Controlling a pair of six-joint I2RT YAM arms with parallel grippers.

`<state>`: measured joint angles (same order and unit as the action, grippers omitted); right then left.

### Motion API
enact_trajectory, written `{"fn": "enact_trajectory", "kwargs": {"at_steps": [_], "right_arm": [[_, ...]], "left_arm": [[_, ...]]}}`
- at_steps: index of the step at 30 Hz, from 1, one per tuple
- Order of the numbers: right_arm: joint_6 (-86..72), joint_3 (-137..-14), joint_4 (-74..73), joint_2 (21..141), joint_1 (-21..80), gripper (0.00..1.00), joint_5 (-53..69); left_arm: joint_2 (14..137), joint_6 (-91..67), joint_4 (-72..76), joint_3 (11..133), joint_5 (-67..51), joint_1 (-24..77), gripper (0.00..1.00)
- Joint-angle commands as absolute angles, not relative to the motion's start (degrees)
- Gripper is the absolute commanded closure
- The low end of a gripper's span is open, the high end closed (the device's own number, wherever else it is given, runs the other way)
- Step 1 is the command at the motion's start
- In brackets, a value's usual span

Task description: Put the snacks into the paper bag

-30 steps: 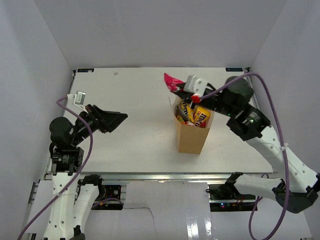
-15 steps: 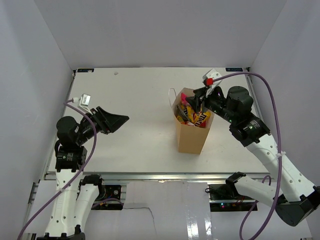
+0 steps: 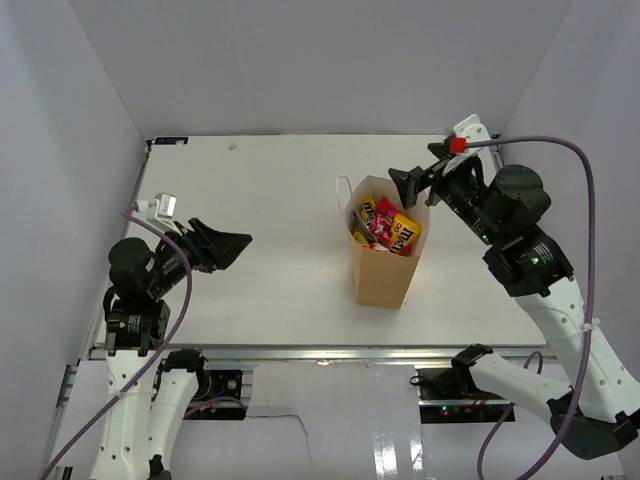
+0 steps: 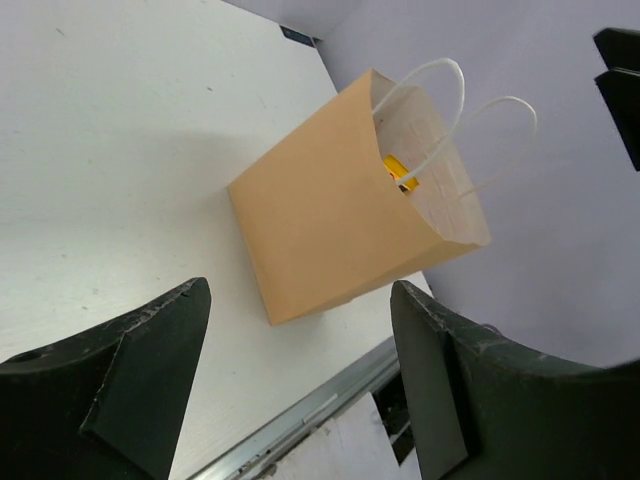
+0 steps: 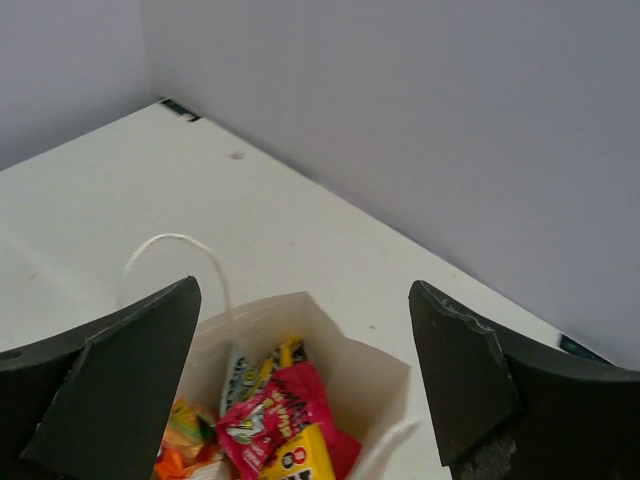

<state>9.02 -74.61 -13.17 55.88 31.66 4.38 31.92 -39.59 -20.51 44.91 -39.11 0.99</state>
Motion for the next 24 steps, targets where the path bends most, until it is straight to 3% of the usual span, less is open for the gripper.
{"fn": "enact_trajectory", "kwargs": {"at_steps": [1, 2, 5, 14, 24], "right_arm": [[10.27, -76.12, -13.36, 52.57, 30.59, 0.10, -12.10], [12.11, -75.24, -13.45, 51.86, 30.15, 0.10, -14.39], [12.74, -72.25, -15.46, 49.49, 29.53, 0.10, -22.74], [13.27, -61.97, -22.23, 43.78, 29.09, 0.10, -38.84], [11.43, -59.24, -27.51, 39.29, 29.09, 0.10, -35.95]], "left_arm": [[30.15, -32.27, -26.96, 49.74, -31.13, 1.14, 0.17], [29.36, -30.43, -27.77, 50.09, -27.98, 1.14, 0.17], [28.04, -28.75, -29.79, 51.06, -22.17, 1.14, 0.02], [28.21, -27.86, -30.76, 49.75, -19.16, 1.14, 0.02], [30.41, -28.83, -29.44, 49.57, -20.30, 1.14, 0.02]]}}
